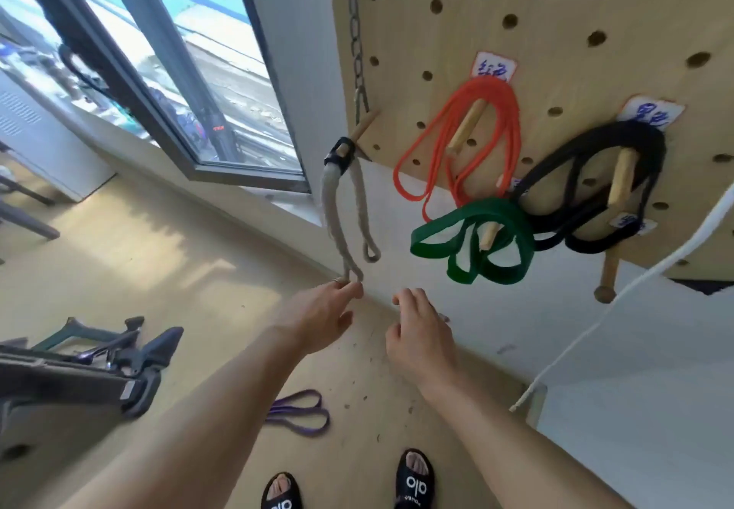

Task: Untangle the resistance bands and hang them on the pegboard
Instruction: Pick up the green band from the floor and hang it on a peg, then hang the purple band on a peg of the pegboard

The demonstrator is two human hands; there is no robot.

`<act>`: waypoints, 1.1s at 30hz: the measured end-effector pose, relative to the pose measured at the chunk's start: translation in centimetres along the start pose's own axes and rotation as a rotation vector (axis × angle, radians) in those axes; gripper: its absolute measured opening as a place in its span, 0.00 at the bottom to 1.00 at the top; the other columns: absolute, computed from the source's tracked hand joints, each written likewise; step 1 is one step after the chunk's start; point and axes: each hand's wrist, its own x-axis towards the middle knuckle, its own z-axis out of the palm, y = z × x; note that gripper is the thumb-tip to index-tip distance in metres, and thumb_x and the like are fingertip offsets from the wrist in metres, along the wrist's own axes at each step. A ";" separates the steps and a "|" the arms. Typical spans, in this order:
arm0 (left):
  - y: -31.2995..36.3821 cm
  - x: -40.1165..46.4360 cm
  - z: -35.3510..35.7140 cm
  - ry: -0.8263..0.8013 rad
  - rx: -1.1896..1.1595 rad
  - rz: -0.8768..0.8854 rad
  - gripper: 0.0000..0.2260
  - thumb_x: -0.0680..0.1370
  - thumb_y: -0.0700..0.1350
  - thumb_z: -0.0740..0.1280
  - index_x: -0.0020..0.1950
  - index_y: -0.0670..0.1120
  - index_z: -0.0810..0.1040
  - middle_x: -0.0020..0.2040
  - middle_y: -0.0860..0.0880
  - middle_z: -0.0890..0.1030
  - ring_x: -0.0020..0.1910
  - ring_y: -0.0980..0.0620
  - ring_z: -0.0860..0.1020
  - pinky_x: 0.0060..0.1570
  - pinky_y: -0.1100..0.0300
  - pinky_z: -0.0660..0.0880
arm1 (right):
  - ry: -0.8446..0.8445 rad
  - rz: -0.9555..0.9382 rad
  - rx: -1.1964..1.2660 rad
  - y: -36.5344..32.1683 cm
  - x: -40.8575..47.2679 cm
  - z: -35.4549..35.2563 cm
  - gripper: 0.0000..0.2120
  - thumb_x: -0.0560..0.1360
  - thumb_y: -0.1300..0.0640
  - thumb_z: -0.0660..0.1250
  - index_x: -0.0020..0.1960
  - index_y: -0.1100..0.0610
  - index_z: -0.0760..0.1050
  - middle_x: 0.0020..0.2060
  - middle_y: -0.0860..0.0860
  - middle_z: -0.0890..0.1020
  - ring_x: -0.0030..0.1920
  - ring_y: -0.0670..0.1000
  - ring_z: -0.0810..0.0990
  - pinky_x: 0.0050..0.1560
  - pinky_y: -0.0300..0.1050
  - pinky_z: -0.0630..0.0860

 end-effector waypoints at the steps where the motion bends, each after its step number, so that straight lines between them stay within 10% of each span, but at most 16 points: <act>1: -1.3 -1.1 0.8 -0.019 -0.012 -0.035 0.15 0.82 0.47 0.64 0.68 0.51 0.70 0.66 0.48 0.77 0.56 0.47 0.81 0.51 0.51 0.80 | -0.060 -0.002 -0.013 -0.9 0.0 1.2 0.15 0.81 0.58 0.60 0.67 0.52 0.67 0.62 0.49 0.73 0.55 0.49 0.76 0.55 0.45 0.77; 13: -25.0 -9.8 26.9 -0.208 -0.033 -0.523 0.28 0.76 0.43 0.68 0.74 0.50 0.63 0.62 0.45 0.77 0.57 0.41 0.79 0.45 0.52 0.74 | -0.695 -0.059 -0.252 -5.9 2.8 36.9 0.36 0.74 0.45 0.70 0.77 0.52 0.62 0.71 0.54 0.73 0.72 0.59 0.70 0.69 0.55 0.71; 25: -44.9 -8.9 69.7 -0.380 0.075 -0.636 0.49 0.76 0.56 0.71 0.83 0.48 0.39 0.83 0.43 0.51 0.82 0.42 0.52 0.80 0.45 0.50 | -0.781 -0.373 -0.588 5.5 7.7 83.3 0.62 0.67 0.32 0.73 0.83 0.57 0.38 0.83 0.58 0.50 0.82 0.58 0.48 0.81 0.60 0.49; 29: -46.7 -5.8 77.6 -0.389 0.091 -0.625 0.46 0.77 0.54 0.69 0.83 0.49 0.39 0.83 0.42 0.51 0.81 0.42 0.53 0.79 0.43 0.50 | -0.663 -0.466 -0.665 9.7 8.3 90.1 0.54 0.73 0.35 0.70 0.83 0.59 0.45 0.78 0.62 0.60 0.79 0.62 0.59 0.79 0.60 0.54; 33: -47.7 -3.6 79.5 -0.275 0.212 -0.535 0.22 0.82 0.43 0.58 0.75 0.49 0.58 0.69 0.44 0.73 0.68 0.42 0.71 0.61 0.51 0.68 | -0.498 -0.601 -0.560 12.4 8.7 92.2 0.15 0.75 0.56 0.69 0.60 0.57 0.73 0.52 0.56 0.79 0.52 0.60 0.80 0.49 0.55 0.75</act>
